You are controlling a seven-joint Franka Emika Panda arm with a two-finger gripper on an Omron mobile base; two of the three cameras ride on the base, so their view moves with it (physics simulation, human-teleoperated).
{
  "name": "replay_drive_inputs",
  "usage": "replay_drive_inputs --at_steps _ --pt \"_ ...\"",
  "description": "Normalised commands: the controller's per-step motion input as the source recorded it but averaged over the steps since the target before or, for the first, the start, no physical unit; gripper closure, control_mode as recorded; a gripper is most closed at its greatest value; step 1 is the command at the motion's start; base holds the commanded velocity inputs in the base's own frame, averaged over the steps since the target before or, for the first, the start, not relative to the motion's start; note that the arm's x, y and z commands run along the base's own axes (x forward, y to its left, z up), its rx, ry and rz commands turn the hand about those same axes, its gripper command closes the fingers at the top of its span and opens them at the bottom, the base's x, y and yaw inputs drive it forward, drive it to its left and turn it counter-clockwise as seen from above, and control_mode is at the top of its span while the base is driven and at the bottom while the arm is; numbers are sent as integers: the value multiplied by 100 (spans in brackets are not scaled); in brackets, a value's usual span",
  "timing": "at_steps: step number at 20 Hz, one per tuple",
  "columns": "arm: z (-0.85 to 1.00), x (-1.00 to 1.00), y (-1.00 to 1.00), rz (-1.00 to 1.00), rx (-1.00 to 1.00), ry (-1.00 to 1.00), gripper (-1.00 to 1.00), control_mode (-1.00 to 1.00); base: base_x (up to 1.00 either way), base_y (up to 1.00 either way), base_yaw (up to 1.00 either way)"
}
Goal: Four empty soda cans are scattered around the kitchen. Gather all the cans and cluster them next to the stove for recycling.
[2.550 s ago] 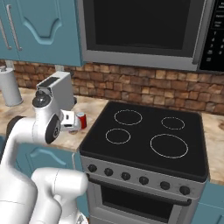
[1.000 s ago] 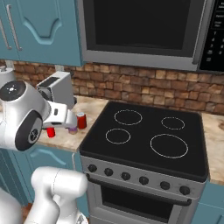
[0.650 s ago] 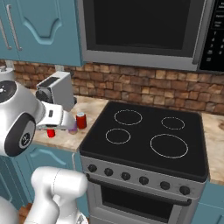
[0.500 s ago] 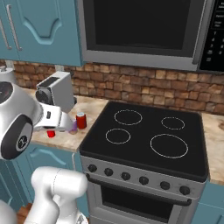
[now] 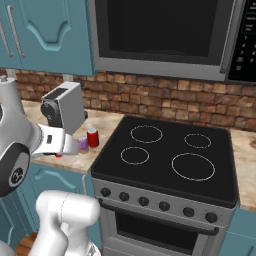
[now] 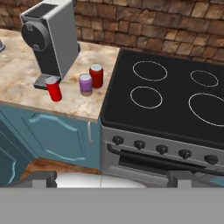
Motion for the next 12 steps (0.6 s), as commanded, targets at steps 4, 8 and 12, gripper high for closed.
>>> replay_drive_inputs --at_steps 4,8,12 --pt "0 -21 -2 0 0 -2 -100 -100 0 0 0" --pt "0 0 0 0 0 0 -100 100 1 0 0" --pt "0 0 0 0 0 0 -100 100 -38 -1 -1"
